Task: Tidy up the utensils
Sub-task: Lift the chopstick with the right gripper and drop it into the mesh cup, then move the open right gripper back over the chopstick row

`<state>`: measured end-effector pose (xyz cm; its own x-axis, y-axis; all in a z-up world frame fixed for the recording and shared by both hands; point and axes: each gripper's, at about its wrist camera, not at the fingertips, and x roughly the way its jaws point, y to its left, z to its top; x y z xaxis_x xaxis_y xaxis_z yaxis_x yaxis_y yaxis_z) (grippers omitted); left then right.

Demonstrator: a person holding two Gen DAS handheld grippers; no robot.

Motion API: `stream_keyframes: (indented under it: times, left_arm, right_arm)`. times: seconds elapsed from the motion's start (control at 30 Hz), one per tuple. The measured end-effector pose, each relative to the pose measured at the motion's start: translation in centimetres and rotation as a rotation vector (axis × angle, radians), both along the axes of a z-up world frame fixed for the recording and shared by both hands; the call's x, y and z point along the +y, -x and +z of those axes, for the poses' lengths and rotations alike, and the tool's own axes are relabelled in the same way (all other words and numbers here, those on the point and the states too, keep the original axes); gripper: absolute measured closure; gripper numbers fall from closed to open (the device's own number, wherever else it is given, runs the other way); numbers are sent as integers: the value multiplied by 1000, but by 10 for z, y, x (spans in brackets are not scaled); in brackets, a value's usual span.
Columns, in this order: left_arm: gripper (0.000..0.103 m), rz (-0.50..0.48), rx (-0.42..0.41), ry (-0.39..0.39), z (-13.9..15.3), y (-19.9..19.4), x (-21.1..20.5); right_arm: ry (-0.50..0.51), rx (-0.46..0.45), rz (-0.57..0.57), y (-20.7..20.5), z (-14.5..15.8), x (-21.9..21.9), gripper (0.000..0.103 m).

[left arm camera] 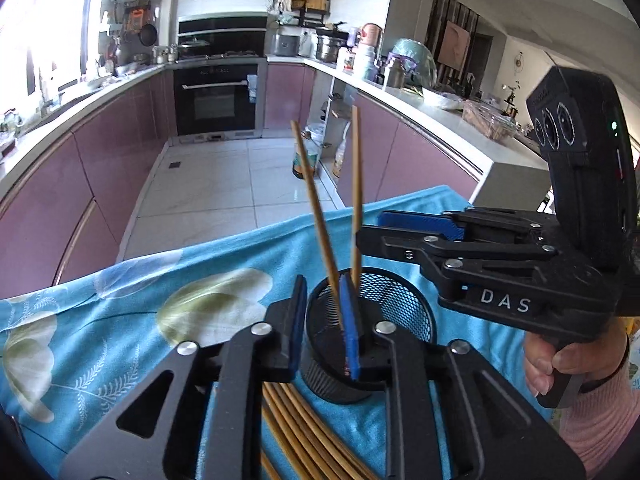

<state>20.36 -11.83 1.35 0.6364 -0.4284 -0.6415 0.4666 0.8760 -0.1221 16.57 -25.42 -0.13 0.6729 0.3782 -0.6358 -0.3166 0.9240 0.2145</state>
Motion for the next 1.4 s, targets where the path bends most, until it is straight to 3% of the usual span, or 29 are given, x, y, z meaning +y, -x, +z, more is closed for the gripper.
stream_keyframes:
  times: [0.2,0.37,0.5,0.63,0.83,1.03,1.4]
  left_arm:
    - [65,95,-106,-10,8,28,23]
    - [54,170,-172,-31,10,58,55]
    - [53,205,-127,-84,-10,70,76]
    - [53,215,-51,-130,-44,86,92]
    - [53,198,45,-152,-89,100,109]
    - [57,192,93,-148,-105,102,100]
    - [67,153,129,-157,-115,99,87]
  right_arm:
    - [-21,-60,8,23,5,-5,59]
    - [-44,-139,59,61,16,-2,55]
    - [-5,-153,155,93,8,18,53]
    - [61,-82,204,106,-18,39,53]
    - [94,70,184,102,-69,52,67]
    - [86,152,154,102,-94,56,76]
    - [121,152,142,101,-96,71,80]
